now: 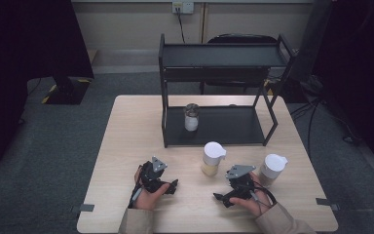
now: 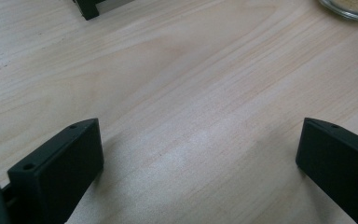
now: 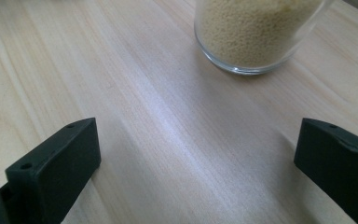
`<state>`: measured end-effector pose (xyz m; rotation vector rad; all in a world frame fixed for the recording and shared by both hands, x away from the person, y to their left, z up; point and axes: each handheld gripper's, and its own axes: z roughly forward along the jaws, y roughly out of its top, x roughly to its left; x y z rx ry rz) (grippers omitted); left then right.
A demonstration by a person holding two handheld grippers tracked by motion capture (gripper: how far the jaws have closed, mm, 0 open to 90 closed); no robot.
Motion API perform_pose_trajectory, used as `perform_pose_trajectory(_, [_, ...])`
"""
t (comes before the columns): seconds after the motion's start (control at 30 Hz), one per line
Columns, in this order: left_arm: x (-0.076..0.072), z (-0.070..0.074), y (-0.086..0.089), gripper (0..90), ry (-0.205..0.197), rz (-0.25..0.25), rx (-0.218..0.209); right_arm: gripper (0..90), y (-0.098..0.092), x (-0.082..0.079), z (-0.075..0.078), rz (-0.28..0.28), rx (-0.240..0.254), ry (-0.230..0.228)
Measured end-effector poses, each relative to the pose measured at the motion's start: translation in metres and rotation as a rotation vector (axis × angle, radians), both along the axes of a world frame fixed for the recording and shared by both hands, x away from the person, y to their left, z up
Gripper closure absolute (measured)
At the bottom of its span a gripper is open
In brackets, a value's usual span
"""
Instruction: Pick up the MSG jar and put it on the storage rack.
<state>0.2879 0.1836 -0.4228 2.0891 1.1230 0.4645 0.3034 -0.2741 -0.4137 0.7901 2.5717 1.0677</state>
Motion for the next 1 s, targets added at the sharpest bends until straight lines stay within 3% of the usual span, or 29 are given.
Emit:
perform_pose_trajectory(0.33, [0.0000, 0.0000, 0.0000, 0.0, 0.000, 0.000, 0.000, 1.2, 0.0017, -0.0059, 0.0023, -0.050, 0.024, -0.023])
perform_pose_trajectory(0.6, [0.0000, -0.0001, 0.0000, 0.0, 0.000, 0.000, 0.000, 1.0, 0.0014, -0.0053, 0.0062, -0.098, 0.085, -0.032])
perform_pose_trajectory(0.9, [0.0000, -0.0001, 0.0000, 0.0, 0.000, 0.000, 0.000, 1.6, 0.0090, -0.0066, 0.0088, -0.128, 0.116, -0.067])
perform_pose_trajectory(1.0, [0.0000, 0.0000, 0.0000, 0.0, 0.000, 0.000, 0.000, 4.1, 0.0080, -0.0051, 0.0061, -0.148, 0.152, -0.060])
